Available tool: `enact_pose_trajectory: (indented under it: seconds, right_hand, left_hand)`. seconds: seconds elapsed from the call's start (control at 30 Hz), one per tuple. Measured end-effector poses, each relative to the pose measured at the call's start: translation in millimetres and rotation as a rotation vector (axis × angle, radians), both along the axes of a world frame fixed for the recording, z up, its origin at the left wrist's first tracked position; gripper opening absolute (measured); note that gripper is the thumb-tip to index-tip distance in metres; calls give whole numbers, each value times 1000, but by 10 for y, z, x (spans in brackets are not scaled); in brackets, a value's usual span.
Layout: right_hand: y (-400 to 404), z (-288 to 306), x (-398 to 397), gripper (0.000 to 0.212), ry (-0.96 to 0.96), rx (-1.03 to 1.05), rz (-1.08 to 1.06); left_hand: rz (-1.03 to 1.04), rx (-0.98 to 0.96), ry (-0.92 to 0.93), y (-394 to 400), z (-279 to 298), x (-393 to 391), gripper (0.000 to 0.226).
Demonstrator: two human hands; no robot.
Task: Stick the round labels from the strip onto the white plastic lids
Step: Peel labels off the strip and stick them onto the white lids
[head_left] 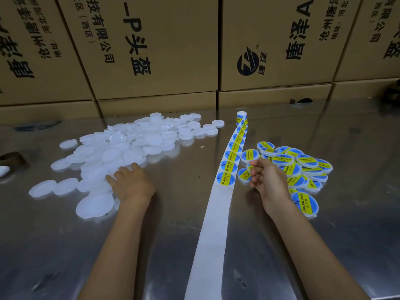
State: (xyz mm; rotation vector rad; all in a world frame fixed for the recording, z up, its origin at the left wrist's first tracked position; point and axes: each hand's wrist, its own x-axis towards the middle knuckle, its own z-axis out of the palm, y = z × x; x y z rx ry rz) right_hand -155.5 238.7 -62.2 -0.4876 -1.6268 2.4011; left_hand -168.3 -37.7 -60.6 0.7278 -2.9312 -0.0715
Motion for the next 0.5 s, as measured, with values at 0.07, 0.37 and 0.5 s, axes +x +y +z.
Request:
enact_pose_trajectory:
  seconds: [0.07, 0.37, 0.5]
  right_hand:
    - [-18, -16, -9, 23, -5, 61, 10]
    - [-136, -31, 34, 24, 41, 315, 72]
    - [-157, -19, 58, 24, 53, 344, 89]
  left_hand:
    - [-45, -9, -7, -24, -17, -12, 45]
    - [-279, 102, 235, 41, -10, -73, 37]
    - [-432, 300, 320, 102, -54, -109, 44]
